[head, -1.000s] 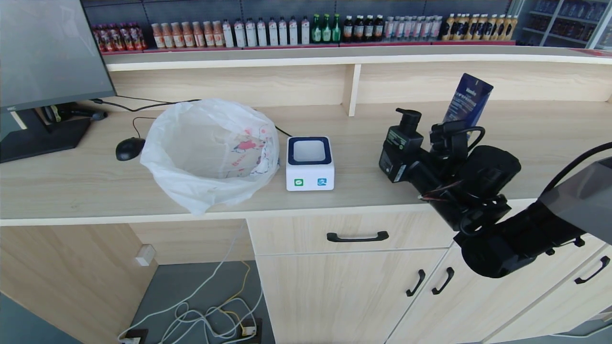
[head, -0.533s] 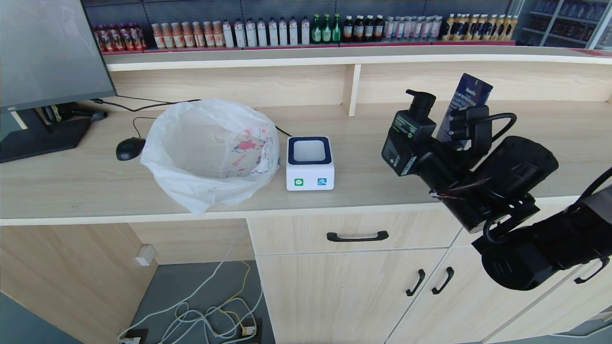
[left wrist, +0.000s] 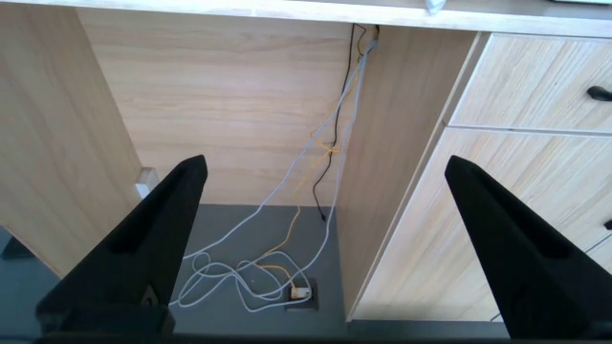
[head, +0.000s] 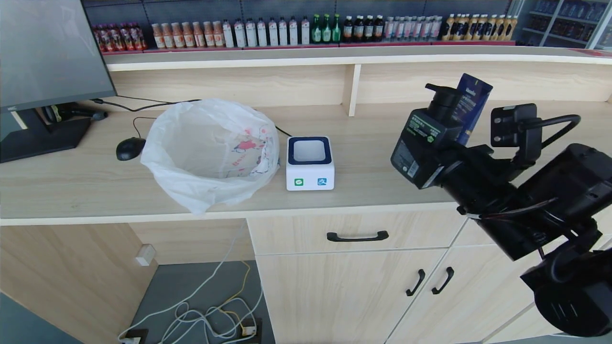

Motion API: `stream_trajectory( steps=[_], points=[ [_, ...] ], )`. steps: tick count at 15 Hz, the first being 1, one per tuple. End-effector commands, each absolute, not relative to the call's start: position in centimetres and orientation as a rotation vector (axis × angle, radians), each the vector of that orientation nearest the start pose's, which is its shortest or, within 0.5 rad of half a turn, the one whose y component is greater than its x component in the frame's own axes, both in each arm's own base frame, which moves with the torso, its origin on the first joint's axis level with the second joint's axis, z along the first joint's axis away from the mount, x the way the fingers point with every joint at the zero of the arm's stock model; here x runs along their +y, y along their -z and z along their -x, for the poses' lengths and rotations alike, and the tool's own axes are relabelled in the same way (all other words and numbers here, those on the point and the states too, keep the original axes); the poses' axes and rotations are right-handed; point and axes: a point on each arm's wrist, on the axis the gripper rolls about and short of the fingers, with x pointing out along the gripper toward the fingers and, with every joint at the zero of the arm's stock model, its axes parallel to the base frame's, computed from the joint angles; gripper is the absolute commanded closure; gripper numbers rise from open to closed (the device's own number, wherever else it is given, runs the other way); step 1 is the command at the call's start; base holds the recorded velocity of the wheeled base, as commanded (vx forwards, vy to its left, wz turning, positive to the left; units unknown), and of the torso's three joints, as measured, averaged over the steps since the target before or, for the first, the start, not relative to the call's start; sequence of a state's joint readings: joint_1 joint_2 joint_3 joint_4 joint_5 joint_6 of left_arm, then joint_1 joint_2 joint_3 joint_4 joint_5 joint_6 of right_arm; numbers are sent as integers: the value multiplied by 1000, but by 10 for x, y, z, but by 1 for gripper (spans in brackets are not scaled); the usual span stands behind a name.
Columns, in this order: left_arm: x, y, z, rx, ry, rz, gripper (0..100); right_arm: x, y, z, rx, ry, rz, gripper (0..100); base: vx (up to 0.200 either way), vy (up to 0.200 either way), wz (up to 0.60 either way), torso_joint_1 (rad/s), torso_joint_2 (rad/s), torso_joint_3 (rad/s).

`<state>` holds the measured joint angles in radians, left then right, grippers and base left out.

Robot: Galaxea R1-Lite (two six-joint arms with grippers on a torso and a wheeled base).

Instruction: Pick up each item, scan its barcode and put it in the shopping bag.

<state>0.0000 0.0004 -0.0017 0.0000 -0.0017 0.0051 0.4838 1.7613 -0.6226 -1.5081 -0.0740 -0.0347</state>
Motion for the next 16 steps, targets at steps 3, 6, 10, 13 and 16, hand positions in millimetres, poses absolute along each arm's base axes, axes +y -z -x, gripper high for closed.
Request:
stream_trajectory(
  steps=[3, 6, 10, 13, 16],
  points=[
    [0, -76, 23, -2, 2, -5, 0, 123, -217, -226, -401, -423, -84, 100, 0, 0, 0, 0, 0, 0],
    [0, -76, 23, -2, 2, -6, 0, 127, -225, -211, -443, -527, -91, 100, 0, 0, 0, 0, 0, 0],
    [0, -75, 23, 0, 2, -5, 0, 147, -222, -193, -401, -733, -194, 100, 0, 0, 0, 0, 0, 0],
    [0, -75, 23, 0, 2, -5, 0, 167, -214, -173, -302, -885, -318, 100, 0, 0, 0, 0, 0, 0],
    [0, -76, 23, -2, 2, -6, 0, 175, -216, -169, -245, -1007, -440, 100, 0, 0, 0, 0, 0, 0]
  ],
)
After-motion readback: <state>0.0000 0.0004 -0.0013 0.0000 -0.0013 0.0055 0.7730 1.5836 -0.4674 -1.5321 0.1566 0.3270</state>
